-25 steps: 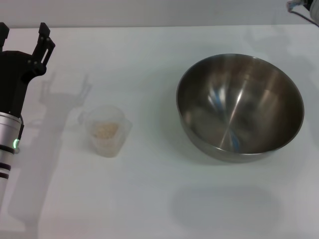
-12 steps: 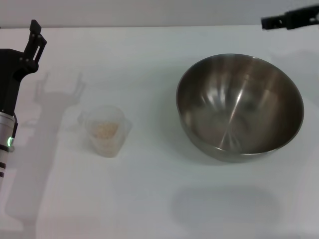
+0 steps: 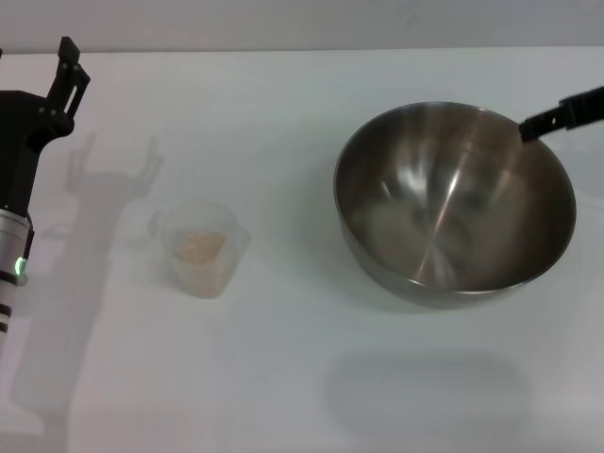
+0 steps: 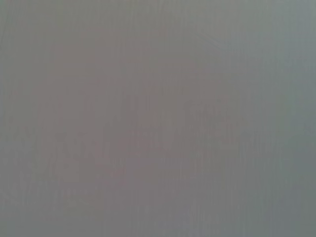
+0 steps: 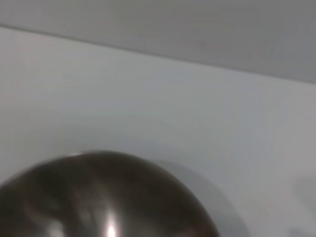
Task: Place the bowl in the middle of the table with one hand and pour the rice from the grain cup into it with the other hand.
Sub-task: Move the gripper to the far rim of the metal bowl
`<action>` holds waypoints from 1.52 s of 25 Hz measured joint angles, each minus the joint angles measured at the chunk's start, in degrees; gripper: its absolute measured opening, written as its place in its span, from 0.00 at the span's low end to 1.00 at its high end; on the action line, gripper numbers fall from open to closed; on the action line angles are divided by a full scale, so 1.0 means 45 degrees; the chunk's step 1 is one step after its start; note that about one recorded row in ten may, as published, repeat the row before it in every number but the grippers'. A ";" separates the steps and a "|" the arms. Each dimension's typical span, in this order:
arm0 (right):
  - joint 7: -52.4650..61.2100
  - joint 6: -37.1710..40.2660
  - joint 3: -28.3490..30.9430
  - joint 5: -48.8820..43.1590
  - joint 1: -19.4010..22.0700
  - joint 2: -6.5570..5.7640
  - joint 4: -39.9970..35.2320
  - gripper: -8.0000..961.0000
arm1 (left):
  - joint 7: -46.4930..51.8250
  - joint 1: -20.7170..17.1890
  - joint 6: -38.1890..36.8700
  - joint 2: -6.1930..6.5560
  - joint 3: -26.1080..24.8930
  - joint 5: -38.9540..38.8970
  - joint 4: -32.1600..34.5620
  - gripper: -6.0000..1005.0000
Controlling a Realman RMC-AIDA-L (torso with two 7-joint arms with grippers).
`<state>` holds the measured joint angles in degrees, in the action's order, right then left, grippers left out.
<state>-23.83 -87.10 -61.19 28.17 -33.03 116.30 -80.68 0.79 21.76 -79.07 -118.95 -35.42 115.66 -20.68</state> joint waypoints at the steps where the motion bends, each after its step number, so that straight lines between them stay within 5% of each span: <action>1: -0.0042 0.0019 0.0002 -0.0004 -0.0022 -0.0014 0.0167 0.79 | 0.0000 0.0010 0.0005 -0.0001 0.0000 0.0000 0.0001 0.87; 24: -0.0731 0.0104 0.0055 -0.0414 -0.0586 0.0116 0.2178 0.75 | 0.0063 -0.0077 -0.0004 -0.0031 0.0083 0.0001 0.0002 0.87; 34: -0.1009 0.0149 -0.0086 -0.0472 -0.0522 0.0245 0.2156 0.28 | 0.0320 -0.0190 -0.0044 -0.0031 0.0117 0.0001 0.0008 0.87; 38: -0.1009 0.0150 -0.0168 -0.0476 -0.0510 0.0280 0.2121 0.18 | 0.0323 -0.0194 -0.0054 -0.0031 0.0119 0.0001 0.0006 0.87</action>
<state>-28.37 -86.42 -61.94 26.02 -35.33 117.56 -71.14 2.24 20.89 -79.32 -119.09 -34.89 115.66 -20.66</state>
